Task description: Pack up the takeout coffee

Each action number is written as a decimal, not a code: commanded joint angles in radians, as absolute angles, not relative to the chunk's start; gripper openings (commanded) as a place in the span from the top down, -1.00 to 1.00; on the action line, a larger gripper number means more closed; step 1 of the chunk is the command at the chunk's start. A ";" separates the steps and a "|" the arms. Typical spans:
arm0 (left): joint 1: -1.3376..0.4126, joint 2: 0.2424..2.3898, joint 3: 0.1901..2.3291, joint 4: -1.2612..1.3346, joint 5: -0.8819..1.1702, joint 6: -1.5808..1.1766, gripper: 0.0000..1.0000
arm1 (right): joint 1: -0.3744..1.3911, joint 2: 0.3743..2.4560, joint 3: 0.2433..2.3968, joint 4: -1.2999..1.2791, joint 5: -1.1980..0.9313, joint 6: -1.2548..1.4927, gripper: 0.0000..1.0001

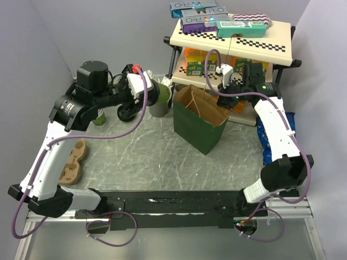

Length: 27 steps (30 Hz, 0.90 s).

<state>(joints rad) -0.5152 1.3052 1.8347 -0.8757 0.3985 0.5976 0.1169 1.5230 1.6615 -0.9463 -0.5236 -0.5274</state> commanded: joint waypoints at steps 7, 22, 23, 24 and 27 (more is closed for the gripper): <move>-0.604 1.263 1.795 -0.657 0.388 0.557 0.99 | 0.294 1.306 1.568 -0.893 -0.500 -0.675 1.00; -0.756 1.115 1.546 -0.629 0.419 0.506 0.99 | 0.396 1.221 1.454 -0.917 -0.471 -0.660 1.00; -0.762 1.115 1.551 -0.633 0.425 0.517 0.99 | 0.396 1.223 1.453 -0.917 -0.474 -0.657 1.00; -0.776 1.124 1.554 -0.649 0.425 0.525 0.99 | 0.396 1.221 1.454 -0.916 -0.472 -0.655 1.00; -0.798 1.141 1.560 -0.669 0.420 0.566 0.99 | 0.397 1.229 1.469 -0.914 -0.468 -0.660 1.00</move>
